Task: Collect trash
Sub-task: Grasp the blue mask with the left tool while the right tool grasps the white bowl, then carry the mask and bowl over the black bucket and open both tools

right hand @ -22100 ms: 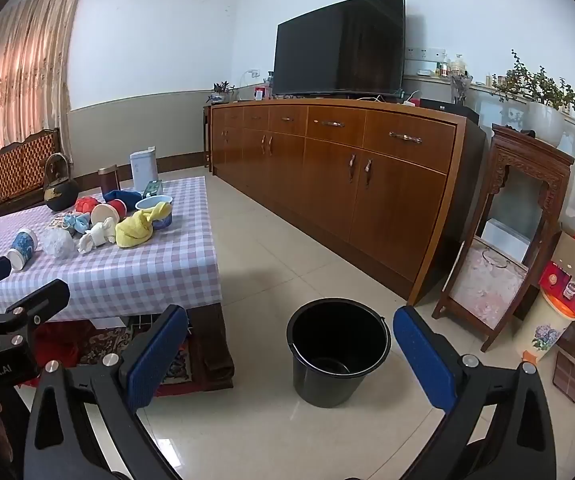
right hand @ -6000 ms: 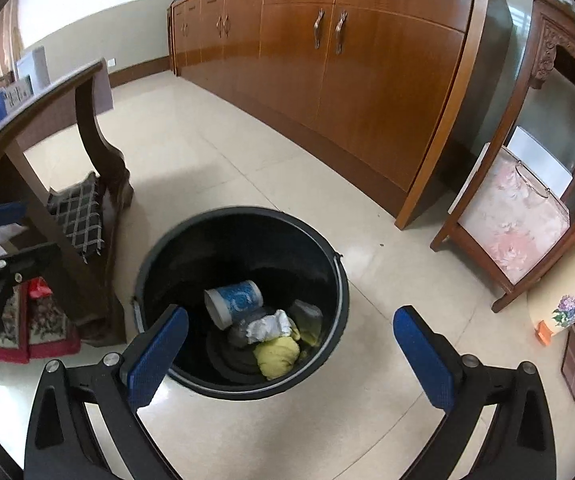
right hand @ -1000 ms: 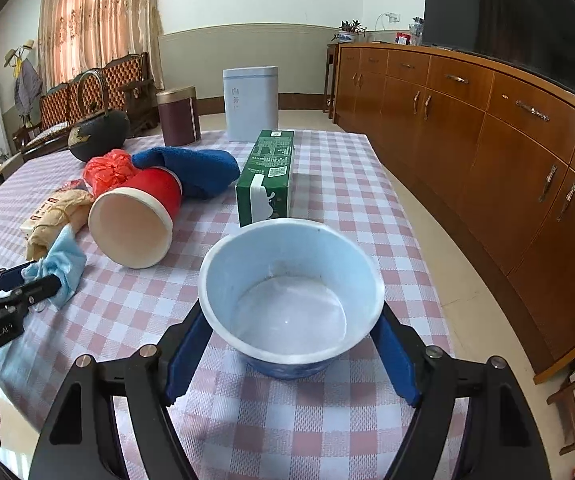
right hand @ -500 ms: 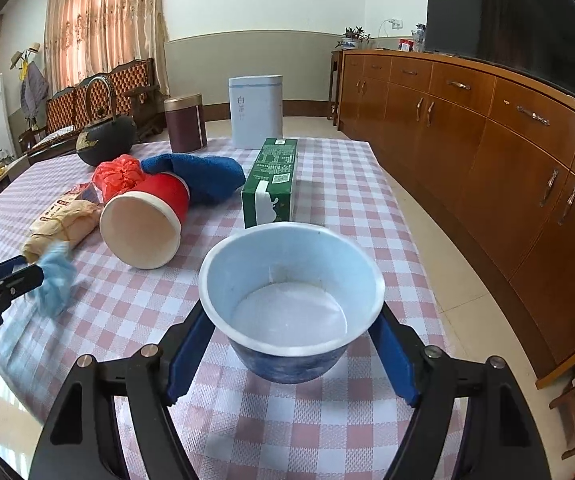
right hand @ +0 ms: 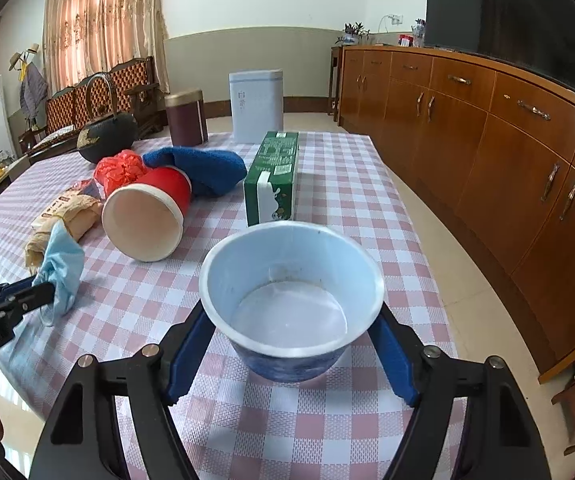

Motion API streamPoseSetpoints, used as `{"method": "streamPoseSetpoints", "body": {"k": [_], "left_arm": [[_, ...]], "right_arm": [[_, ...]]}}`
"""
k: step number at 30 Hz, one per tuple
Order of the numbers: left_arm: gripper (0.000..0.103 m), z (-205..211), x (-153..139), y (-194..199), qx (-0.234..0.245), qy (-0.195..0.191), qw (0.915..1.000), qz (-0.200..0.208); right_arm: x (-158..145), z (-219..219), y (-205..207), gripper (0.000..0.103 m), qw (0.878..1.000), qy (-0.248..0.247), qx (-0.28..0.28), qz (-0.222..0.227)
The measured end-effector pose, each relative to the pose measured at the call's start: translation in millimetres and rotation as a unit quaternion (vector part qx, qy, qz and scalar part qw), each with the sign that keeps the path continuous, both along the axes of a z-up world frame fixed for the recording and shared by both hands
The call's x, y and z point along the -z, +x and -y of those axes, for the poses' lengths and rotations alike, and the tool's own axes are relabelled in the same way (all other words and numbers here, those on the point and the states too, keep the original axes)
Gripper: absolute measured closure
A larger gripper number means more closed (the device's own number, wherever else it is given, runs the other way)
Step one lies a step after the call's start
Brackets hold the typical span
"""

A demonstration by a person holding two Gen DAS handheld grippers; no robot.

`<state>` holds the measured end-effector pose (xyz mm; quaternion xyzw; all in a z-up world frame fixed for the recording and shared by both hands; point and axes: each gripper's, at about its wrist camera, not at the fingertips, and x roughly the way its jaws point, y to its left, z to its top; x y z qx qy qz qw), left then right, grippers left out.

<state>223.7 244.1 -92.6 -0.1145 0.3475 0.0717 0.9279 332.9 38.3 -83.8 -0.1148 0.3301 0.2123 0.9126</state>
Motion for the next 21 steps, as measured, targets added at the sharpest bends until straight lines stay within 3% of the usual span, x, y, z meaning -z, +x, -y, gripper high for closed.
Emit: {"method": "streamPoseSetpoints", "body": {"k": [4, 21], "left_arm": [[0.081, 2, -11, -4, 0.006, -0.006, 0.9996, 0.027], [0.081, 32, -24, -22, 0.001, 0.019, 0.9994, 0.027]], "right_arm": [[-5, 4, -4, 0.026, 1.0, 0.003, 0.001, 0.011], [-27, 31, -39, 0.026, 0.999, 0.009, 0.01, 0.033]]}}
